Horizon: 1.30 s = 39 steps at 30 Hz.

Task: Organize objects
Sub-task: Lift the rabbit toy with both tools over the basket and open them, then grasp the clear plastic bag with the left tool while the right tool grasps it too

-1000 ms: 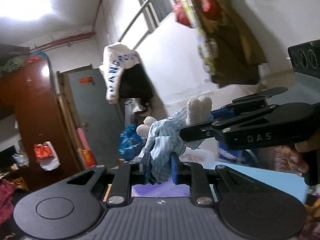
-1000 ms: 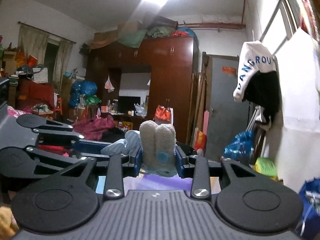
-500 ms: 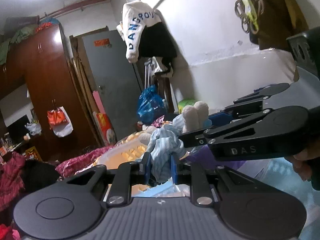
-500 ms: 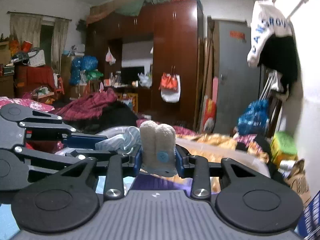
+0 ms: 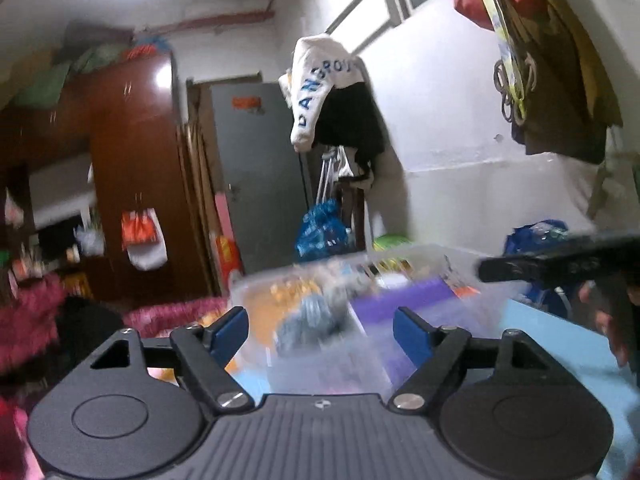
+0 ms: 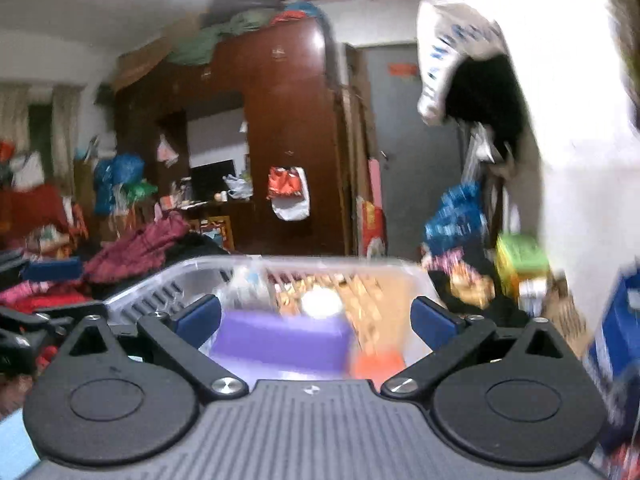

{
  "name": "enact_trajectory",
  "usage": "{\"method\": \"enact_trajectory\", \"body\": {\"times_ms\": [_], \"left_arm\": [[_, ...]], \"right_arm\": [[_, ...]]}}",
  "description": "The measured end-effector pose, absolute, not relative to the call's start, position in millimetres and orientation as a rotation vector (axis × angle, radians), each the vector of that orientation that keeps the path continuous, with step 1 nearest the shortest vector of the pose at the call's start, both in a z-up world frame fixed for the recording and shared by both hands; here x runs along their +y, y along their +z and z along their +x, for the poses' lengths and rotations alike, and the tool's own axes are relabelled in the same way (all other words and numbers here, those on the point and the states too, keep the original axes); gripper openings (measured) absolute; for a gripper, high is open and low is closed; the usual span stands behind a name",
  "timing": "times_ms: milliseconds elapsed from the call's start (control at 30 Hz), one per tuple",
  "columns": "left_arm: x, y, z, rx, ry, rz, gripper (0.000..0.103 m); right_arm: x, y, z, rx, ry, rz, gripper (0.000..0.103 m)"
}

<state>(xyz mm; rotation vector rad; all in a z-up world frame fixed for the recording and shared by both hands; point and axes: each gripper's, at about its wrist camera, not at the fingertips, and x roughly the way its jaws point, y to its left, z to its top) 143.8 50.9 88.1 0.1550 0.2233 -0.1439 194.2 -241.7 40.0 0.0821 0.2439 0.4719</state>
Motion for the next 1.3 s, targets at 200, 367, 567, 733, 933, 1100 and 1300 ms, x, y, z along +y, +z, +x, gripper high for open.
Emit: {"method": "enact_trajectory", "body": {"times_ms": [200, 367, 567, 733, 933, 1100, 1300], "left_arm": [[67, 41, 119, 0.354, -0.152, 0.065, 0.084], [80, 19, 140, 0.461, -0.15, 0.024, 0.084], [80, 5, 150, 0.518, -0.178, 0.015, 0.084], [75, -3, 159, 0.56, -0.22, 0.034, 0.084], [70, -8, 168, 0.602, -0.259, 0.043, 0.084], [61, -9, 169, 0.62, -0.294, 0.081, 0.083], [52, -8, 158, 0.602, -0.34, 0.107, 0.054]], "right_arm": [[-286, -27, 130, 0.379, 0.477, 0.063, 0.103], [-296, -57, 98, 0.416, 0.453, 0.142, 0.103], [-274, -51, 99, 0.387, 0.479, 0.046, 0.099], [-264, -60, 100, 0.383, 0.49, -0.012, 0.091], [-258, -65, 100, 0.36, 0.5, -0.054, 0.08], [-256, -66, 100, 0.343, 0.537, -0.076, 0.071], [-260, -66, 97, 0.331, 0.564, -0.075, 0.042]]}}
